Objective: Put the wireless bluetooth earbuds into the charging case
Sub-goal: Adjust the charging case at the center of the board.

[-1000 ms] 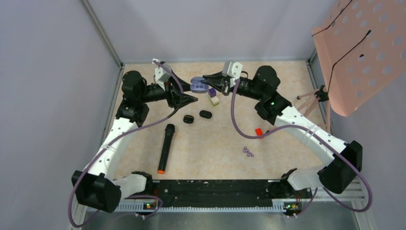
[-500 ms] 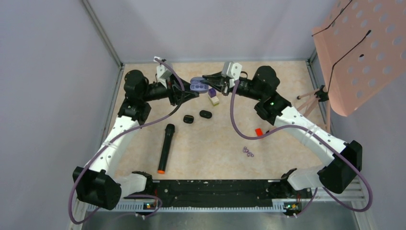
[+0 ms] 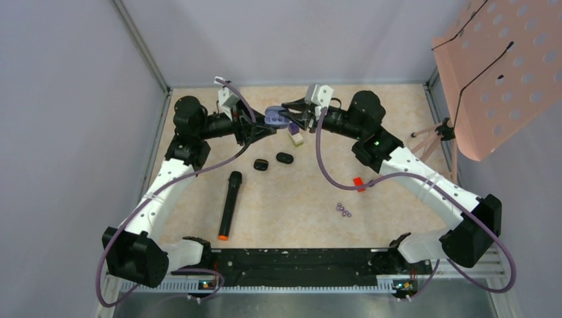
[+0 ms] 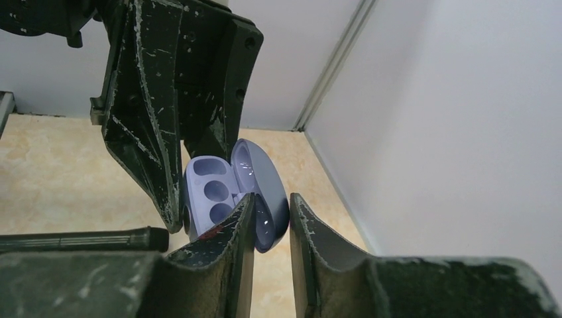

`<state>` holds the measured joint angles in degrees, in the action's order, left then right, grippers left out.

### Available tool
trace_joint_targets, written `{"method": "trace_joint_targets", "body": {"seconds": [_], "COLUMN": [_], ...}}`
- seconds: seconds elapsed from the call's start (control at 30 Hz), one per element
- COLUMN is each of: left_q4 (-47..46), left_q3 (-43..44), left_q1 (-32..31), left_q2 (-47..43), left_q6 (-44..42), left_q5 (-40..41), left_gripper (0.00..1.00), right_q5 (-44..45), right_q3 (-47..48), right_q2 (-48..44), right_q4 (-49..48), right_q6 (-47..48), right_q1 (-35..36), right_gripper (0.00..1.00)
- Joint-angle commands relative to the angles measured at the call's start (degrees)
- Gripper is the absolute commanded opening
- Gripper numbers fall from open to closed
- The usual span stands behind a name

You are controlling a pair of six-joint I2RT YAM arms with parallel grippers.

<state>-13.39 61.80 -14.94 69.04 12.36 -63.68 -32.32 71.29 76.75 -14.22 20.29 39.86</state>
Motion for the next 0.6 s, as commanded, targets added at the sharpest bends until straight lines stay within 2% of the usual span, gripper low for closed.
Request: {"method": "trace_joint_targets", "body": {"seconds": [0.0, 0.3, 0.57], "left_q4": [-6.01, -8.82, -9.13], "left_q3": [-0.06, -2.37, -1.37], "left_q1": [-0.53, -0.57, -0.53], "left_q2": [-0.46, 0.2, 0.58], "left_q6": [0.18, 1.45, 1.71], "left_q5": [-0.83, -1.08, -1.33], "left_gripper": [0.0, 0.0, 0.0], "right_q5": [2.55, 4.2, -0.49], "right_q3": [4.38, 10.88, 12.12], "right_q2": [-0.55, -1.06, 2.33], "right_q4": [5.39, 11.78, 16.05], "right_q6": [-2.93, -9.02, -9.55], "right_q1": [1.02, 1.01, 0.96], "right_gripper": [0.25, 0.4, 0.43]}}
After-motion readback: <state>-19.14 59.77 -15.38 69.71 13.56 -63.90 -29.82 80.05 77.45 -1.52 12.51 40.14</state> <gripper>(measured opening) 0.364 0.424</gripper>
